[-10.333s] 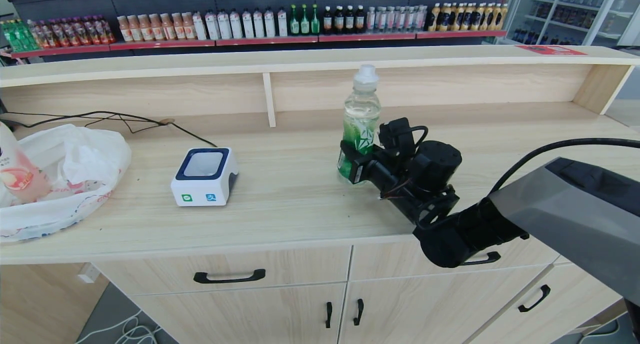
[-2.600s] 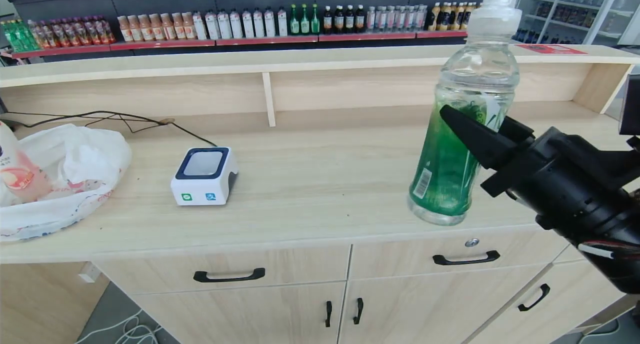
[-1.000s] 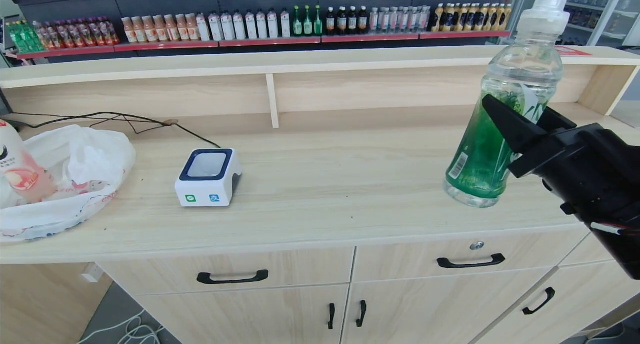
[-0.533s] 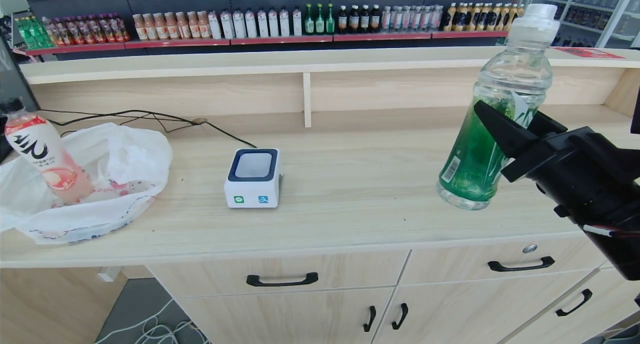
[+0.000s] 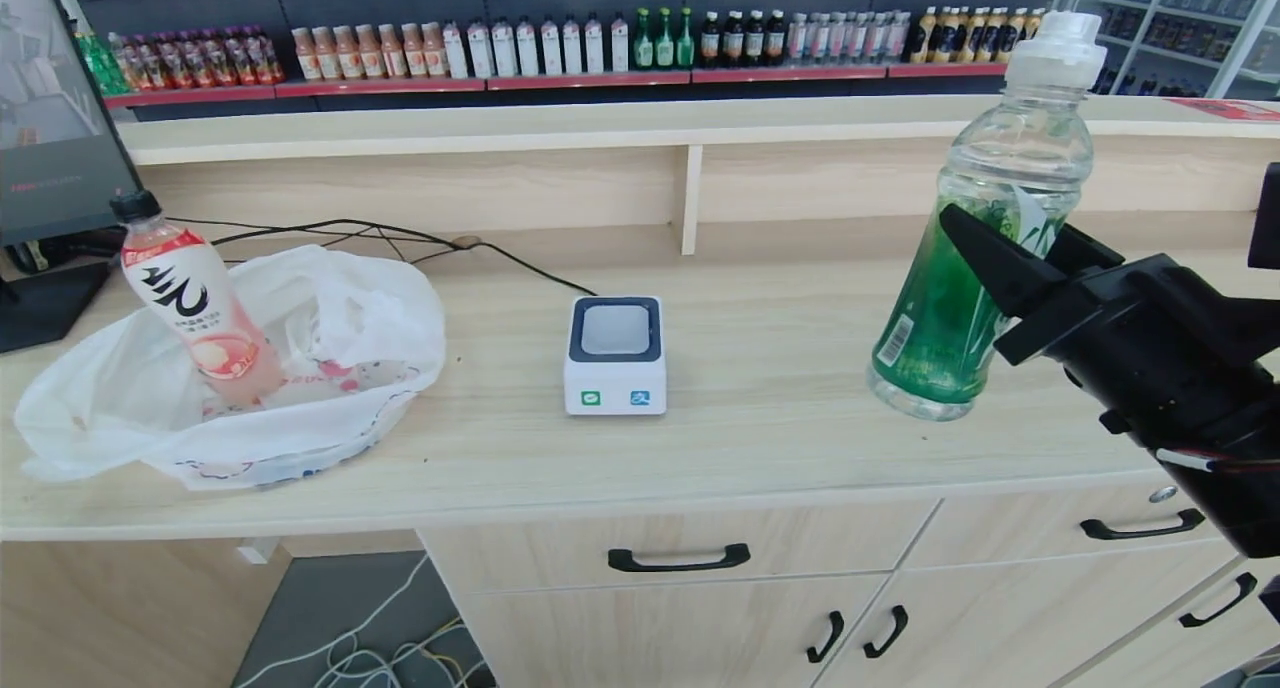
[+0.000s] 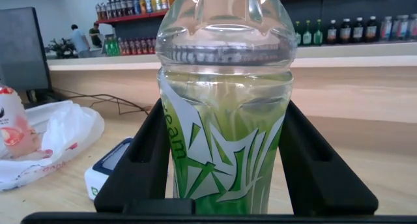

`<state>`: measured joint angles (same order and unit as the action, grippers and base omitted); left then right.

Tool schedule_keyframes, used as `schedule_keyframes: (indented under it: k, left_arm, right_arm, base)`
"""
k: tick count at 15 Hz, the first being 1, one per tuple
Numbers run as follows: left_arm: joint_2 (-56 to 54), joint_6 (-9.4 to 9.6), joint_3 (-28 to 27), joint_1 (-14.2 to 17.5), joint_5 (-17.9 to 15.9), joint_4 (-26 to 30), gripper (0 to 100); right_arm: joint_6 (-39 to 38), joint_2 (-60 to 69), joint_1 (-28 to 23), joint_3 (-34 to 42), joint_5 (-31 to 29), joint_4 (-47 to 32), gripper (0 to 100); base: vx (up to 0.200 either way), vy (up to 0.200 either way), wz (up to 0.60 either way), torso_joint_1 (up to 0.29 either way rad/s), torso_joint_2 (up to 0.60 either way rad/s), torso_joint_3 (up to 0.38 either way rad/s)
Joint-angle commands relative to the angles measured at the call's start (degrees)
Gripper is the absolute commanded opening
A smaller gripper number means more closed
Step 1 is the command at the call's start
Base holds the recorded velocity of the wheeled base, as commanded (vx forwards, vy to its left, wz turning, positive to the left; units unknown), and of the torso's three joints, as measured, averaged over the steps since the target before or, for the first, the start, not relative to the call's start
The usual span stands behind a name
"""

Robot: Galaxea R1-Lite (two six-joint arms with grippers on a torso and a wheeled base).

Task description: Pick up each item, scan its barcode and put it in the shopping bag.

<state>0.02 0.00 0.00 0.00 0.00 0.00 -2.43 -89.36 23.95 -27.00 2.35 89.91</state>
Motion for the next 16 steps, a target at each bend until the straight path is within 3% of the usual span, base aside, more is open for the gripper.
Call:
schedule_keyframes:
  k: [1, 14, 16]
  left_arm:
    - [0.0, 0.00, 0.0, 0.0, 0.0, 0.0, 100]
    - [0.0, 0.18, 0.0, 0.0, 0.0, 0.0, 100]
    - [0.0, 0.18, 0.0, 0.0, 0.0, 0.0, 100]
  right_arm:
    - [-0.2, 0.1, 0.0, 0.1, 0.1, 0.1, 0]
    - [-0.6, -0.1, 0.2, -1.0, 0.5, 0.1, 0]
    - [-0.6, -0.1, 0.2, -1.0, 0.6, 0.1, 0]
  base:
    - [0.000, 0.200, 0.00, 0.012, 0.00, -0.002]
    - [0.000, 0.200, 0.00, 0.002, 0.00, 0.002]
    - [0.000, 0.000, 0.00, 0.000, 0.00, 0.000]
